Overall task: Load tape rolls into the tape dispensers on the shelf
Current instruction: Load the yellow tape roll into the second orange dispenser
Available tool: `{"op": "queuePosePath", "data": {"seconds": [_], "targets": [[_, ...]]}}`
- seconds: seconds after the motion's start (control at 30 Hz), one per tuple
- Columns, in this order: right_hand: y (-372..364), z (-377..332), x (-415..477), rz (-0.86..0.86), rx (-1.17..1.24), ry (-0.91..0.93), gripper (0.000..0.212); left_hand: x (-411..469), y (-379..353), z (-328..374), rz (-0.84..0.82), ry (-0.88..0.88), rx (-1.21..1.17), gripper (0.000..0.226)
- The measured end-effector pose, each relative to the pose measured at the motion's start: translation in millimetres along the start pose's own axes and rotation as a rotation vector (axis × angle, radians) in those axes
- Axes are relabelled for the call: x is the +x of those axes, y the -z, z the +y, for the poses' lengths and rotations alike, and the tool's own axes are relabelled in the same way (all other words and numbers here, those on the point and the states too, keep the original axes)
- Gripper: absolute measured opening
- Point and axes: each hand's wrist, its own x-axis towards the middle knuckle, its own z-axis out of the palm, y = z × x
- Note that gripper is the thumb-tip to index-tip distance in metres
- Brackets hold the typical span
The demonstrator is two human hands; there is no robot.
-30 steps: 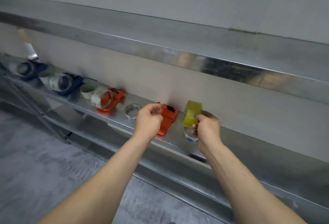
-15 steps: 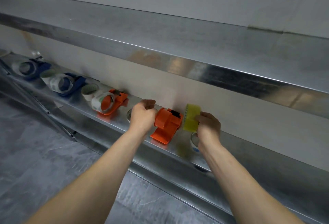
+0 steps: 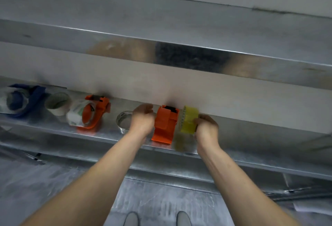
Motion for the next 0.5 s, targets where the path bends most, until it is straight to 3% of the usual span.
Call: {"op": "queuePosePath", "data": {"seconds": [0.1,0.5], "targets": [[-6,5,-9,0.066,0.068,-0.021,0.032,12,9,-3,-0.072,-0.005,0.036,0.038],[-31,25,-41,0.176,0.164,-0.091,0.026,23,17,-2,-0.324,0.033,0.017,0.034]]}}
